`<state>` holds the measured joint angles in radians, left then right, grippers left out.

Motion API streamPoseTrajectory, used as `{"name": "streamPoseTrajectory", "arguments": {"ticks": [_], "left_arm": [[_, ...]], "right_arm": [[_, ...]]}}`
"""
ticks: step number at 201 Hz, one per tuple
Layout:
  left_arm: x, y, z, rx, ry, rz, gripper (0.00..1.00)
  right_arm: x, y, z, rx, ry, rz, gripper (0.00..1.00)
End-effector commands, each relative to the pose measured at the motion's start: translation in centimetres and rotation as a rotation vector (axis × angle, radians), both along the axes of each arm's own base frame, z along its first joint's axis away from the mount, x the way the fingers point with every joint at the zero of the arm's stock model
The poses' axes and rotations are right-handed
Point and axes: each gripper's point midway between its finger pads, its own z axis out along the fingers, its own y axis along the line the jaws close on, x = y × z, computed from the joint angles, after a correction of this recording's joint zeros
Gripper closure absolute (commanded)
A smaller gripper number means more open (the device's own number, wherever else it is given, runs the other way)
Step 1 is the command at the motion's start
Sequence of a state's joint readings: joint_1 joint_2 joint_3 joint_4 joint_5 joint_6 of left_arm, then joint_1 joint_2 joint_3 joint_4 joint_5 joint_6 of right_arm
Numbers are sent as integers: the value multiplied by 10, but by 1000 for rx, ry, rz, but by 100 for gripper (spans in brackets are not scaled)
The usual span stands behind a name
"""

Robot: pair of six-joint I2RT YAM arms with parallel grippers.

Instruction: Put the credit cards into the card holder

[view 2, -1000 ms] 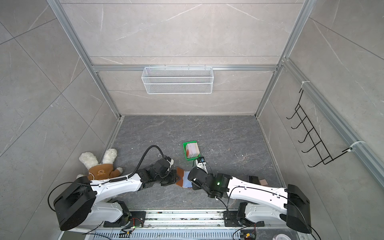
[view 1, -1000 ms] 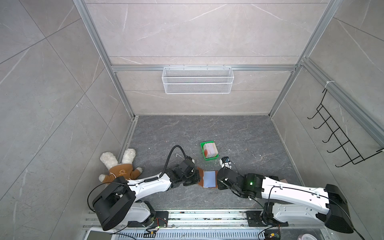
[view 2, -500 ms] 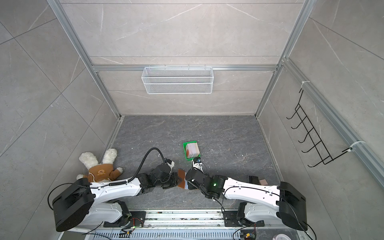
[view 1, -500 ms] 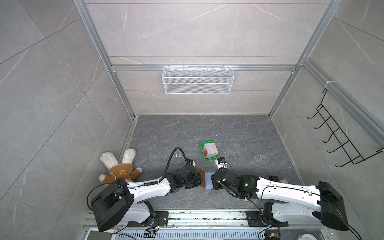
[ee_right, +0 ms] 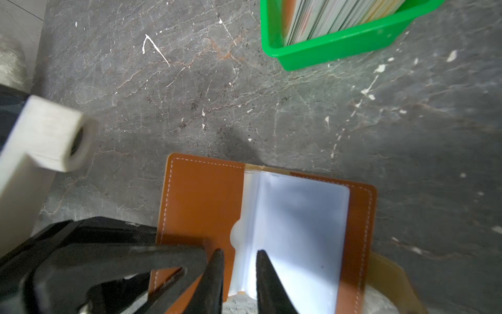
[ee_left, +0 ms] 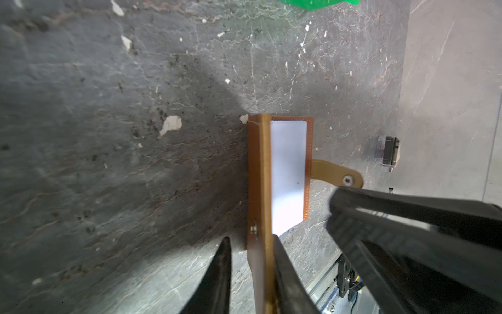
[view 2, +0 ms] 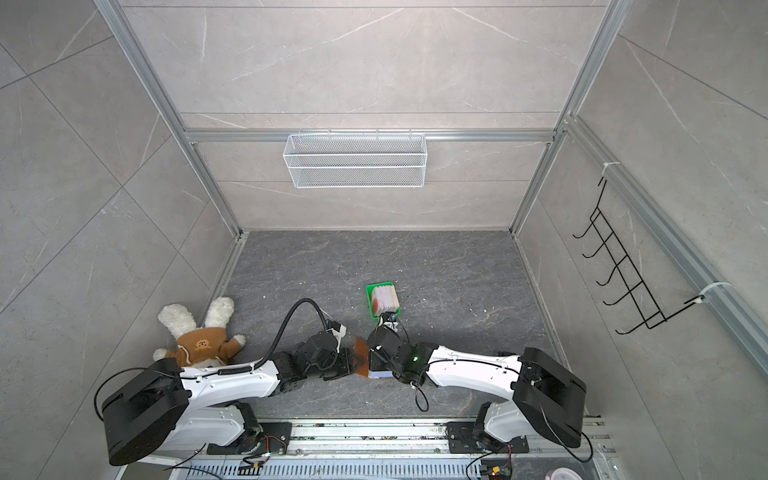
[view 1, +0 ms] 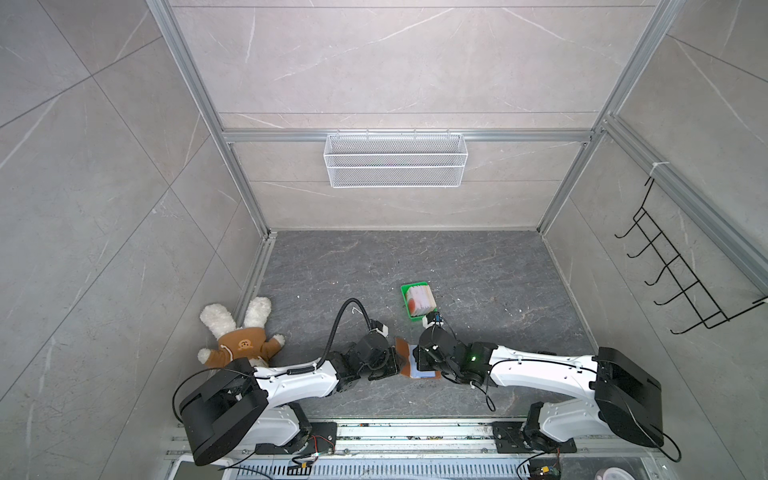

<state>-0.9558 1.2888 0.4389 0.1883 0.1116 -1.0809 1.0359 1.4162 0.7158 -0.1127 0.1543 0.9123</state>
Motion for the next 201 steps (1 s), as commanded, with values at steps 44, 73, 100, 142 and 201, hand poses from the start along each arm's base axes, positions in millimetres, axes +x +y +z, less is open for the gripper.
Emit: {"name": "streamPoseTrajectory", "arguments": {"ticks": [44, 73, 100, 142, 201], "left_arm": [[-8, 5, 16, -45, -20, -26, 66], [-9, 10, 22, -47, -22, -28, 64], [-8, 10, 34, -45, -32, -35, 64], [-13, 23, 48, -16, -44, -30, 65], [-12, 20, 79, -43, -131, -85, 68]], "right_arm": [[2, 22, -11, 95, 56, 14, 81], [0, 18, -12, 99, 54, 10, 82], [-5, 22, -10, 107, 57, 39, 82], [-8, 30, -7, 110, 50, 79, 82], [-10, 38, -23, 75, 94, 93, 83]]}}
